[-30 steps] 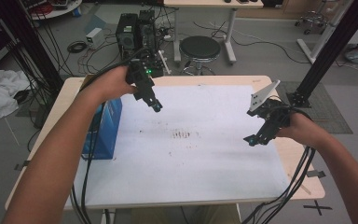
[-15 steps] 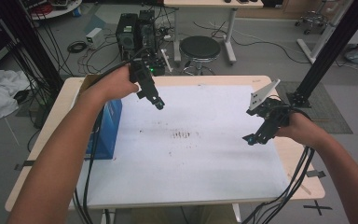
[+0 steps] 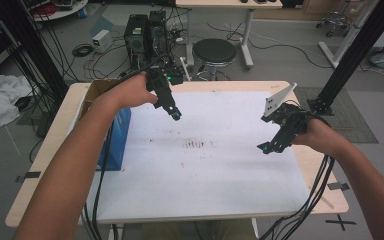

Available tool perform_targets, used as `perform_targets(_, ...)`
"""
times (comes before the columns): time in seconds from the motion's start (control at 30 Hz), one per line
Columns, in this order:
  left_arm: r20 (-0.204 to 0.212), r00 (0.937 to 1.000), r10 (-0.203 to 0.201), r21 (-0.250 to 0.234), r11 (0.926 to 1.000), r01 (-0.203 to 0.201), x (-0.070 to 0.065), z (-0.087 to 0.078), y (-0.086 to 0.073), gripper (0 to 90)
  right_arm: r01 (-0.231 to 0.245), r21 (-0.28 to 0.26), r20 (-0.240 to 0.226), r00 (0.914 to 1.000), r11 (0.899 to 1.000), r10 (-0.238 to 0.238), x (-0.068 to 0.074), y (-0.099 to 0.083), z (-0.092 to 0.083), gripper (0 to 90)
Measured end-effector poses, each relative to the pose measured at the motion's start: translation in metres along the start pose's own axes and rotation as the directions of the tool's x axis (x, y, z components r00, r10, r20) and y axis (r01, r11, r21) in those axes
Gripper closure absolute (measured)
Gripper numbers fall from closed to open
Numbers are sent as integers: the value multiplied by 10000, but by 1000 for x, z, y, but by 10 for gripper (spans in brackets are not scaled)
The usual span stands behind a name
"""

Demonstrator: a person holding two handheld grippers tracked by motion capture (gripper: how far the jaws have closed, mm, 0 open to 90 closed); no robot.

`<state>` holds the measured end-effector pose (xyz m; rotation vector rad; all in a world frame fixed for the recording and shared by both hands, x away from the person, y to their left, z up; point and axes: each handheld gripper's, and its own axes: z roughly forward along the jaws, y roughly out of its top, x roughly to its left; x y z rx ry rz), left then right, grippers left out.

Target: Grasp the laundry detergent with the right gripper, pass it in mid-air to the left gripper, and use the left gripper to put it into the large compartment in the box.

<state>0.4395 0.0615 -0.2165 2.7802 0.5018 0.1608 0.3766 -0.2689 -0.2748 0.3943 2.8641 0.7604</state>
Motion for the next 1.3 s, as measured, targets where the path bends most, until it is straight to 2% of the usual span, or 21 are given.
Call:
perform_targets(0.3,143,9997,212,-65,9998,-211,1,3,3,73,21,33,-56,10000,10000,-20,-3,2,2,12)
perform_targets(0.37,99,9999,107,-171,9998,-105,1,4,3,73,-28,15,-66,10000,10000,29,-4,2,2,12)
perform_targets(1.3,-148,9996,257,-153,9995,-259,0,1,0,73,42,70,-59,10000,10000,-41,-1,3,2,12)
